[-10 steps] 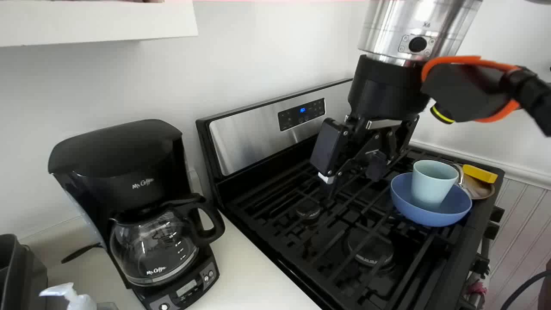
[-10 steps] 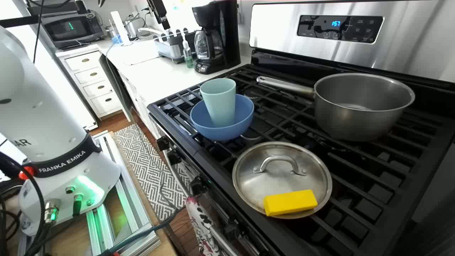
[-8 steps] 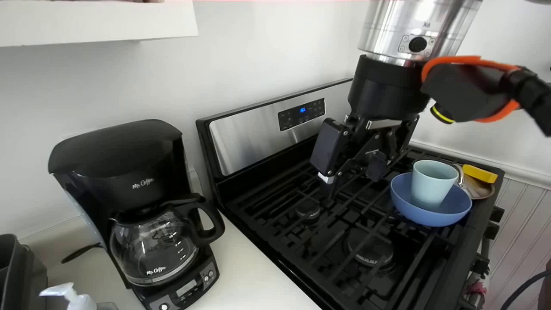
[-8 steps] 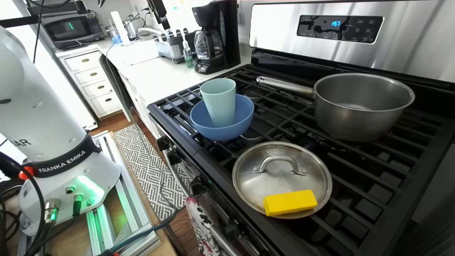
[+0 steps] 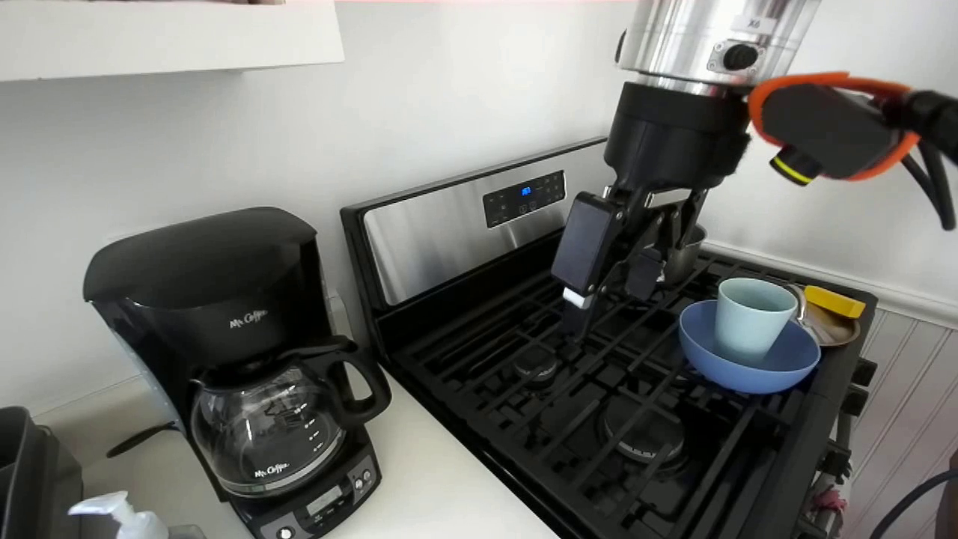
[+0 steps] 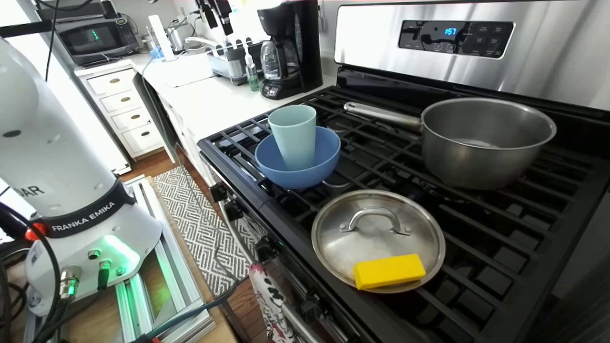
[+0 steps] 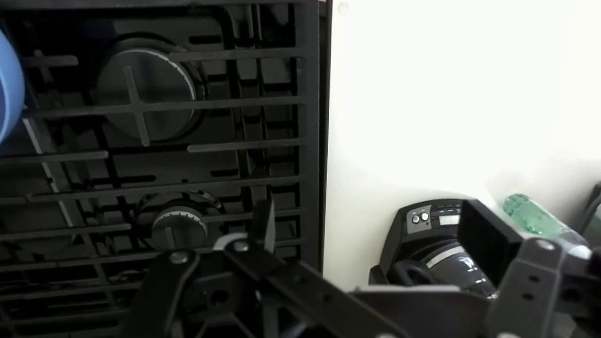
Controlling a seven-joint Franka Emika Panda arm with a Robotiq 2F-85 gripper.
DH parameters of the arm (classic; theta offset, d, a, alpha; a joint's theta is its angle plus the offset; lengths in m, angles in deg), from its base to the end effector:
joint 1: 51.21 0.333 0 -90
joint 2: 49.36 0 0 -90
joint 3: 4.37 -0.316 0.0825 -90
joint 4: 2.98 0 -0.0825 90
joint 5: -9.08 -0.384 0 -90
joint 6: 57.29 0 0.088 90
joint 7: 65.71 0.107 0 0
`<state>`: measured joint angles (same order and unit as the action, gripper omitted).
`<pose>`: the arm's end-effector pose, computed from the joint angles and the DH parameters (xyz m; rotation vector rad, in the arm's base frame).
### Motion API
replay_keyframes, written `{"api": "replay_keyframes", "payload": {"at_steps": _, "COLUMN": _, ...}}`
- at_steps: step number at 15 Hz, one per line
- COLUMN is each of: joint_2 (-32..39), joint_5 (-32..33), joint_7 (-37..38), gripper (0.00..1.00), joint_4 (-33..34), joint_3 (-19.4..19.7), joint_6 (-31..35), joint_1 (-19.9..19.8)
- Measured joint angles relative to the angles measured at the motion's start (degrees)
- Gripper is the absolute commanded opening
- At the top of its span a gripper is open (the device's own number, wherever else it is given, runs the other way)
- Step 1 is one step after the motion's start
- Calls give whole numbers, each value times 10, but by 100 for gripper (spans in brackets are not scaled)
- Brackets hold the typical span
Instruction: Pick up the coffee jar and put it on the kitchen counter
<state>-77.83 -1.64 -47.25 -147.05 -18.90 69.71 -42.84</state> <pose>0.3774 0.1699 0.4644 -3.0286 0.0597 -0.2513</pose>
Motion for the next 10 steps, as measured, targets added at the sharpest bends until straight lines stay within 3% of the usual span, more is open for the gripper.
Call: {"api": "replay_keyframes", "payload": {"at_steps": 10, "joint_2": 93, "joint_5": -28, "joint_7": -391, "gripper": 100, "joint_4": 111, "joint_3": 147, "joint_6": -110, "joint_1": 14}}
